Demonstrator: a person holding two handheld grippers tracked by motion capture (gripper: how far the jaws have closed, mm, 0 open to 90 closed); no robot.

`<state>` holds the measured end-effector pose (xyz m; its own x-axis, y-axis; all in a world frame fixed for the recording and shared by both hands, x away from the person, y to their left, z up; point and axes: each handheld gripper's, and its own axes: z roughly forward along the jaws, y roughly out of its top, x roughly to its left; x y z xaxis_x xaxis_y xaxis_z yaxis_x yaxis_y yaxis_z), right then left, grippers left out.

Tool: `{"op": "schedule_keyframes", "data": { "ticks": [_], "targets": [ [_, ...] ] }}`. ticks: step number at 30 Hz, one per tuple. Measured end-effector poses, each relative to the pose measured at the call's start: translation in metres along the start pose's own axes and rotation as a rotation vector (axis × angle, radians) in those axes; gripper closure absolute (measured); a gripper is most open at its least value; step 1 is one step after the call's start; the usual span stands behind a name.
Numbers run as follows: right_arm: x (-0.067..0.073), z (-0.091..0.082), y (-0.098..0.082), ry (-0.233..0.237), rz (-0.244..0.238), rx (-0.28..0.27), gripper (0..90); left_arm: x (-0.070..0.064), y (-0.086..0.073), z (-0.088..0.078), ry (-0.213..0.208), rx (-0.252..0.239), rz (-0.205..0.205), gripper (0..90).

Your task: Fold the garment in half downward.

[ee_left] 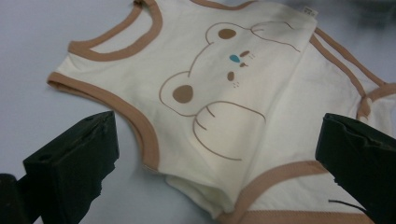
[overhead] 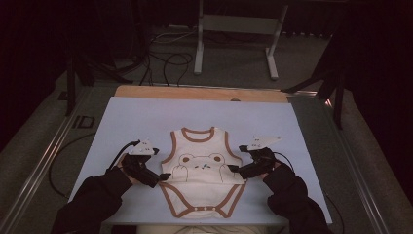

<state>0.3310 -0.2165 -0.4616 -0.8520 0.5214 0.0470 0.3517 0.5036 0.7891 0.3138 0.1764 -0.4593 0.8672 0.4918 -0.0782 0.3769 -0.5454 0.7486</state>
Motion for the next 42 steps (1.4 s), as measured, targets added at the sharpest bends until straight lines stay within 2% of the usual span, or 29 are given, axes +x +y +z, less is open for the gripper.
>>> {"op": "schedule_keyframes", "data": {
  "ticks": [5, 7, 9, 19, 25, 36, 42],
  "targets": [
    [-0.007, 0.003, 0.01, -0.033, -0.025, -0.001, 13.6, 0.007, 0.006, 0.002, 0.003, -0.003, -0.001, 0.4],
    [-0.01, 0.004, 0.014, -0.031, -0.033, 0.006, 13.5, 0.01, 0.008, 0.003, 0.005, -0.005, -0.005, 0.4],
    [-0.013, 0.006, 0.017, -0.031, -0.018, 0.005, 13.3, 0.013, 0.009, 0.005, 0.007, -0.005, -0.009, 0.4],
    [-0.03, 0.013, 0.02, -0.005, -0.003, -0.006, 10.5, 0.027, 0.016, 0.014, -0.01, 0.004, -0.019, 0.4],
    [-0.041, 0.018, 0.019, -0.009, 0.007, -0.022, 10.5, 0.034, 0.021, 0.021, -0.003, 0.014, -0.002, 0.9],
    [-0.059, 0.037, 0.022, -0.014, 0.026, 0.013, 10.8, 0.051, 0.029, 0.037, -0.006, 0.01, -0.003, 1.5],
    [-0.068, 0.047, 0.022, -0.015, 0.039, 0.029, 13.8, 0.06, 0.03, 0.041, 0.014, 0.005, -0.008, 3.1]
  ]
}}
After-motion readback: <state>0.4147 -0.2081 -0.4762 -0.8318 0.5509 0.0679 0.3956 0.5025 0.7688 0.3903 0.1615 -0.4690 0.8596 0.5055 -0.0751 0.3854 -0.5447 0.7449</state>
